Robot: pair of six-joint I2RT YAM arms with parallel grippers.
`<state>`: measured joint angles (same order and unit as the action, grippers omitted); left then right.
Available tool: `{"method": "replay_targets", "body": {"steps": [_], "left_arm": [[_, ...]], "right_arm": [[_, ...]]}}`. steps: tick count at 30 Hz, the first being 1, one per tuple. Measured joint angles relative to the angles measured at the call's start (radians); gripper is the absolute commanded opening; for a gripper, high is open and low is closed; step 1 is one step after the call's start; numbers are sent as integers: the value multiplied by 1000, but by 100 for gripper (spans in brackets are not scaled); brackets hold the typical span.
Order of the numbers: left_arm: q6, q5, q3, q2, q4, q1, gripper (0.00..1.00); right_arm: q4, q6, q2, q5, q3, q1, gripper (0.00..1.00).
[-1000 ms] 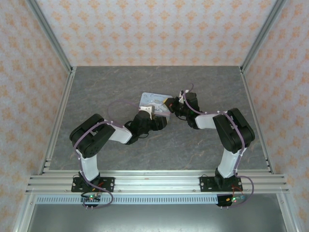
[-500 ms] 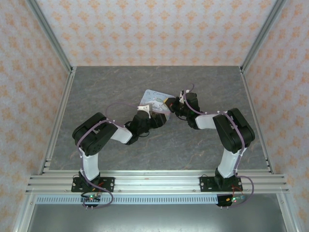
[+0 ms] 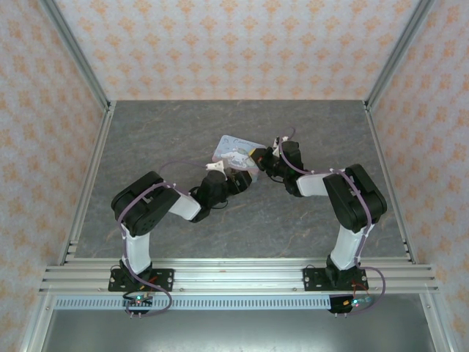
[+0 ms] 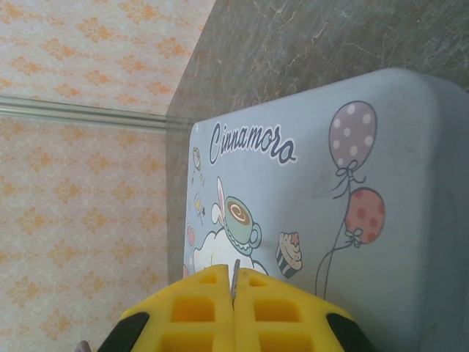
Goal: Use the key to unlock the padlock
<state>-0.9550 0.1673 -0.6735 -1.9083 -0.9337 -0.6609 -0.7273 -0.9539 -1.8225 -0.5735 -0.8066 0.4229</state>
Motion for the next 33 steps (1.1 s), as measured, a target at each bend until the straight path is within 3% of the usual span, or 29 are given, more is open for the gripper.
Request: {"method": "replay_targets", "body": {"steps": [14,23,33], "left_arm": [[-201,-26,41,-80,-258,9,84],[-326,-118,16,-33,-122,-13,86],[-449,-159,-6,-58,-121,-13,83]], "right_arm": [[-8,0,0,-3,4,0,0],[-23,-4,0,-2,13,0,0],[-32,-12,0,-2,18,0,0]]}}
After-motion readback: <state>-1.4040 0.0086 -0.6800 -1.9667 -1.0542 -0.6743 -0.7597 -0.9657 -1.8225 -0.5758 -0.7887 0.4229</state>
